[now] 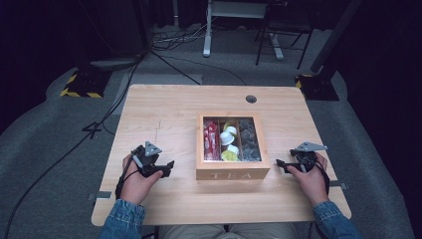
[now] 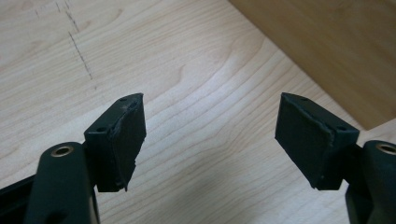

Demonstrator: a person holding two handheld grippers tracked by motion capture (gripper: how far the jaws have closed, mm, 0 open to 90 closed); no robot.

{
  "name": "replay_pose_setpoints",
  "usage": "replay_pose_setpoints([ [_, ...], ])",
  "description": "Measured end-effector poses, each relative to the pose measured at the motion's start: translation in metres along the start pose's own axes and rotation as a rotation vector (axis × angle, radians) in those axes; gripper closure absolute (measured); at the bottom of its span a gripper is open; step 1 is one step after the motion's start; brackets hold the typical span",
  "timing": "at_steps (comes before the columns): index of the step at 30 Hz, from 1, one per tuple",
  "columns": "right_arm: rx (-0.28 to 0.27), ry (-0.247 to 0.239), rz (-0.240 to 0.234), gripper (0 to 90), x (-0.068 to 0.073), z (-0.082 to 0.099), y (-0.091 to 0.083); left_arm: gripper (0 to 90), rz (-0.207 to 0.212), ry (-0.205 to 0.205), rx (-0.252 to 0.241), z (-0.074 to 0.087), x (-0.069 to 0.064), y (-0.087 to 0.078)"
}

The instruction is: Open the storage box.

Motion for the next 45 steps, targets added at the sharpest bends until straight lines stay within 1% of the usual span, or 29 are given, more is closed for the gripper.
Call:
replay_pose_setpoints([
  [2, 0.000, 0.000, 0.000, 21.1, 0.000, 0.000, 0.000, 26.1, 0.002, 0.010, -0.009, -0.003, -0.003, -0.005],
  [4, 0.001, -0.001, -0.001, 21.1, 0.000, 0.000, 0.000, 27.3, 0.013, 0.013, -0.019, -0.007, -0.008, -0.009],
  [6, 0.001, -0.002, -0.002, 21.1, 0.000, 0.000, 0.000, 27.7, 0.025, 0.027, -0.021, -0.010, -0.014, -0.014],
  [7, 0.001, -0.004, -0.004, 21.1, 0.000, 0.000, 0.000, 27.8, 0.030, 0.044, -0.023, -0.012, -0.017, -0.016],
  [10, 0.000, -0.008, -0.012, 21.2, -0.001, 0.000, 0.000, 27.9, 0.041, 0.074, -0.026, -0.016, -0.025, -0.022],
  [12, 0.001, -0.009, -0.011, 21.1, -0.001, 0.000, 0.000, 27.9, 0.048, 0.089, -0.030, -0.019, -0.032, -0.024],
  [13, 0.001, -0.009, -0.011, 21.1, -0.001, 0.000, 0.000, 27.9, 0.048, 0.089, -0.030, -0.019, -0.032, -0.024],
  [16, 0.001, -0.010, -0.010, 21.1, -0.001, 0.000, 0.000, 27.9, 0.058, 0.105, -0.026, -0.021, -0.039, -0.027],
  [17, 0.001, -0.010, -0.011, 21.1, -0.001, 0.000, 0.000, 27.9, 0.058, 0.105, -0.026, -0.021, -0.039, -0.027],
  [18, 0.001, -0.010, -0.011, 21.1, -0.001, 0.000, 0.000, 27.9, 0.063, 0.126, -0.022, -0.022, -0.043, -0.028],
  [19, 0.001, -0.010, -0.011, 21.1, -0.001, 0.000, 0.000, 27.8, 0.063, 0.126, -0.022, -0.022, -0.043, -0.028],
  [20, 0.001, -0.010, -0.011, 21.1, -0.001, 0.000, 0.000, 27.8, 0.072, 0.135, -0.026, -0.023, -0.048, -0.029],
  [22, 0.001, -0.010, -0.011, 21.1, -0.001, 0.000, 0.000, 27.8, 0.084, 0.138, -0.026, -0.023, -0.053, -0.029],
  [26, 0.000, -0.011, -0.011, 21.1, -0.001, 0.000, 0.000, 28.1, 0.127, 0.142, -0.018, -0.022, -0.065, -0.022],
  [28, 0.001, -0.011, -0.011, 21.1, -0.001, 0.000, 0.000, 28.3, 0.141, 0.162, -0.012, -0.021, -0.071, -0.016],
  [29, 0.001, -0.010, -0.011, 21.1, -0.001, 0.000, 0.000, 28.9, 0.140, 0.176, -0.012, -0.020, -0.072, -0.014],
  [30, 0.001, -0.010, -0.011, 21.1, -0.001, 0.000, 0.000, 29.2, 0.143, 0.177, -0.004, -0.018, -0.073, -0.011],
  [32, 0.000, -0.010, -0.011, 21.1, -0.001, 0.000, 0.000, 29.6, 0.157, 0.172, 0.011, -0.015, -0.075, -0.006],
  [34, 0.000, -0.011, -0.012, 21.1, -0.001, 0.000, 0.000, 30.5, 0.167, 0.170, 0.015, -0.014, -0.076, -0.003],
  [35, 0.000, -0.011, -0.012, 21.1, -0.001, 0.000, 0.000, 31.7, 0.170, 0.162, 0.006, -0.014, -0.077, -0.001],
  [36, 0.000, -0.011, -0.012, 21.1, -0.001, 0.000, 0.000, 33.7, 0.180, 0.163, -0.002, -0.014, -0.078, 0.001],
  [38, 0.000, -0.011, -0.012, 21.1, -0.001, 0.000, 0.000, 40.7, 0.194, 0.154, -0.019, -0.013, -0.080, 0.003],
  [39, 0.000, -0.011, -0.012, 21.1, -0.001, 0.000, 0.000, 43.8, 0.194, 0.154, -0.019, -0.013, -0.080, 0.003],
  [40, 0.000, -0.011, -0.012, 21.1, -0.001, 0.000, 0.000, 43.8, 0.194, 0.156, -0.018, -0.012, -0.082, 0.006],
  [41, 0.000, -0.012, -0.013, 21.1, -0.001, 0.000, 0.000, 52.5, 0.197, 0.163, -0.017, -0.011, -0.083, 0.007],
  [42, 0.000, -0.011, -0.012, 21.1, -0.001, 0.000, 0.000, 54.1, 0.220, 0.162, -0.017, -0.010, -0.087, 0.009],
  [43, 0.000, -0.011, -0.012, 21.1, -0.001, 0.000, 0.000, 62.3, 0.220, 0.162, -0.017, -0.010, -0.087, 0.009],
  [44, 0.000, -0.012, -0.013, 21.1, -0.001, 0.000, 0.000, 62.3, 0.231, 0.160, -0.013, -0.010, -0.089, 0.009],
  [45, 0.000, -0.011, -0.013, 21.1, -0.001, 0.000, 0.000, 65.7, 0.228, 0.164, -0.017, -0.010, -0.089, 0.009],
])
Point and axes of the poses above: each handheld gripper's, and its own axes: y roughly forward along the jaws, z roughly out of its underside, x roughly to its left, the point moved 4 cm from there along y, roughly forward along the jaws, and after that the axes turned 1 degree about z, right-handed, at the moved point
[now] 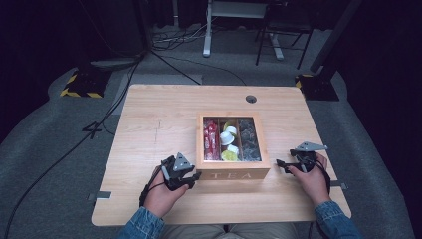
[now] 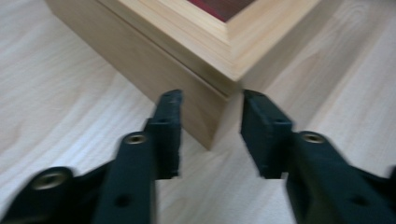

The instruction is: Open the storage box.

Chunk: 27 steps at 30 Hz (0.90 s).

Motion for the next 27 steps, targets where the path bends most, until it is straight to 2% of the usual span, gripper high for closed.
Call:
replay_pose_setpoints([
  [2, 0.000, 0.000, 0.000, 21.1, 0.000, 0.000, 0.000, 66.9, -0.012, 0.004, 0.000, -0.001, -0.001, -0.001],
  [11, 0.000, 0.000, -0.001, 21.2, 0.000, 0.000, 0.000, 71.5, -0.013, -0.006, -0.019, -0.003, -0.003, -0.007],
  [13, 0.000, 0.000, -0.001, 21.1, 0.000, 0.000, 0.000, 73.8, -0.024, 0.007, -0.016, -0.004, -0.003, -0.008],
  [19, 0.000, -0.002, -0.005, 23.3, 0.000, 0.000, 0.000, 75.6, -0.020, 0.011, -0.030, -0.005, -0.004, -0.009],
  [21, -0.001, -0.015, -0.037, 31.2, 0.001, -0.001, -0.004, 75.8, -0.013, 0.009, -0.032, -0.006, -0.003, -0.010],
  [23, -0.029, -0.026, -0.063, 28.7, 0.004, -0.006, -0.013, 75.8, -0.013, 0.012, -0.028, -0.006, -0.003, -0.010],
  [25, -0.059, -0.037, -0.085, 30.0, 0.009, -0.013, -0.025, 75.7, -0.013, 0.016, -0.020, -0.007, -0.004, -0.010],
  [27, -0.056, -0.032, -0.103, 31.4, 0.012, -0.017, -0.034, 75.7, -0.024, 0.022, -0.019, -0.008, -0.004, -0.011],
])
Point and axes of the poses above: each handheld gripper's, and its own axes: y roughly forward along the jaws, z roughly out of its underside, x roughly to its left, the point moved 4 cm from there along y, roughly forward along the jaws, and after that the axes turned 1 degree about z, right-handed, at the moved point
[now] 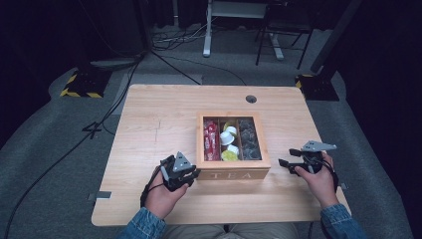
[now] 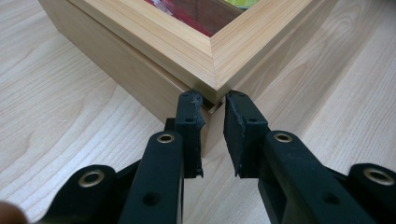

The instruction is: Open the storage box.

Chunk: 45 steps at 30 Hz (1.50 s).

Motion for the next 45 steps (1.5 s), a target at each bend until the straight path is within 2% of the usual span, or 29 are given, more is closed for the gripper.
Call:
replay_pose_setpoints([
  [3, 0.018, 0.014, 0.000, 33.4, 0.004, -0.002, -0.007, 75.6, -0.005, 0.001, 0.001, 0.000, 0.000, 0.000],
  [4, 0.020, 0.004, -0.008, 33.4, 0.006, -0.003, -0.009, 75.6, -0.006, 0.000, 0.001, -0.001, 0.000, -0.001],
  [5, 0.020, -0.027, -0.054, 32.7, 0.015, -0.008, -0.014, 75.6, -0.006, -0.001, 0.000, -0.001, 0.000, -0.001],
  [7, 0.026, -0.054, -0.111, 29.7, 0.026, -0.012, -0.018, 75.6, -0.007, -0.001, -0.001, -0.001, 0.000, -0.001],
  [10, 0.050, -0.100, -0.153, 30.0, 0.044, -0.016, -0.018, 75.6, -0.008, -0.001, 0.000, -0.001, 0.000, -0.001],
  [13, 0.030, -0.130, -0.197, 38.7, 0.059, -0.021, -0.016, 75.6, -0.010, -0.001, -0.004, -0.001, -0.001, -0.001],
  [16, 0.003, -0.165, -0.216, 49.4, 0.070, -0.025, -0.017, 75.6, -0.011, 0.001, -0.006, -0.001, -0.001, -0.001],
  [22, -0.004, -0.196, -0.191, 56.2, 0.073, -0.026, -0.015, 75.6, -0.011, 0.003, -0.005, -0.001, -0.001, -0.002],
  [28, -0.018, -0.203, -0.176, 57.3, 0.073, -0.026, -0.013, 75.7, -0.013, -0.001, -0.016, -0.002, -0.001, -0.003],
  [31, -0.029, -0.204, -0.172, 56.4, 0.073, -0.027, -0.013, 75.7, -0.015, 0.003, -0.028, -0.003, -0.001, -0.004],
  [34, -0.047, -0.213, -0.134, 48.0, 0.073, -0.030, -0.015, 75.8, -0.020, 0.011, -0.047, -0.004, 0.000, -0.005],
  [37, -0.055, -0.212, -0.118, 45.4, 0.073, -0.031, -0.015, 76.0, -0.018, 0.008, -0.059, -0.005, -0.001, -0.005],
  [38, -0.063, -0.225, -0.097, 43.2, 0.073, -0.033, -0.016, 76.0, -0.019, 0.010, -0.071, -0.006, 0.000, -0.005],
  [41, -0.084, -0.246, -0.074, 42.7, 0.074, -0.037, -0.020, 75.5, -0.020, 0.013, -0.105, -0.008, 0.001, -0.005],
  [45, -0.113, -0.271, -0.054, 41.9, 0.075, -0.043, -0.024, 66.1, -0.026, 0.012, -0.115, -0.009, 0.002, -0.003],
])
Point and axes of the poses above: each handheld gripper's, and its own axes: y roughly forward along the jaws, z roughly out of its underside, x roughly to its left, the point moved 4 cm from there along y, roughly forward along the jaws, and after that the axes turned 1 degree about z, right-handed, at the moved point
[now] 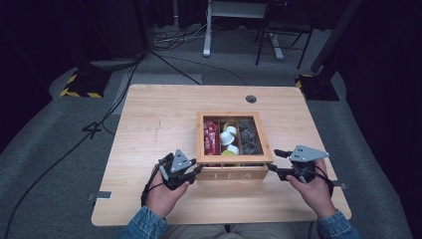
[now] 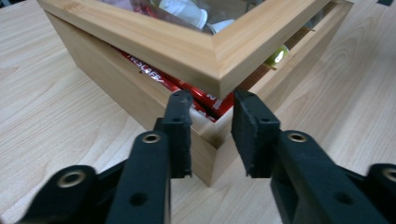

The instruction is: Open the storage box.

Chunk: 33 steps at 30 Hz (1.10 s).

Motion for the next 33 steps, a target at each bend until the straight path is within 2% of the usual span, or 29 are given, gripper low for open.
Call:
replay_pose_setpoints([
  [2, -0.011, -0.002, 0.011, 40.0, -0.001, -0.003, -0.002, 61.2, -0.009, -0.002, -0.011, -0.001, 0.002, 0.002],
  [7, -0.050, 0.003, 0.024, 38.9, -0.005, -0.011, -0.007, 53.6, -0.024, -0.020, -0.002, -0.001, 0.008, 0.006],
  [12, -0.082, 0.005, 0.026, 38.6, -0.011, -0.022, -0.011, 48.7, -0.026, -0.043, -0.009, -0.001, 0.012, 0.007],
  [16, -0.097, 0.007, 0.026, 38.6, -0.015, -0.028, -0.013, 45.3, -0.045, -0.055, -0.021, -0.002, 0.017, 0.007],
  [23, -0.130, 0.000, 0.029, 38.8, -0.025, -0.045, -0.017, 43.7, -0.102, -0.035, 0.001, 0.001, 0.027, 0.006],
  [24, -0.138, 0.011, 0.027, 38.9, -0.028, -0.049, -0.017, 43.3, -0.114, -0.033, 0.006, 0.003, 0.030, 0.005],
  [28, -0.144, 0.012, 0.027, 39.3, -0.034, -0.058, -0.018, 42.8, -0.137, -0.045, 0.006, 0.008, 0.036, 0.000],
  [33, -0.150, -0.017, 0.031, 41.1, -0.042, -0.071, -0.018, 42.4, -0.164, -0.071, 0.013, 0.018, 0.045, -0.005],
])
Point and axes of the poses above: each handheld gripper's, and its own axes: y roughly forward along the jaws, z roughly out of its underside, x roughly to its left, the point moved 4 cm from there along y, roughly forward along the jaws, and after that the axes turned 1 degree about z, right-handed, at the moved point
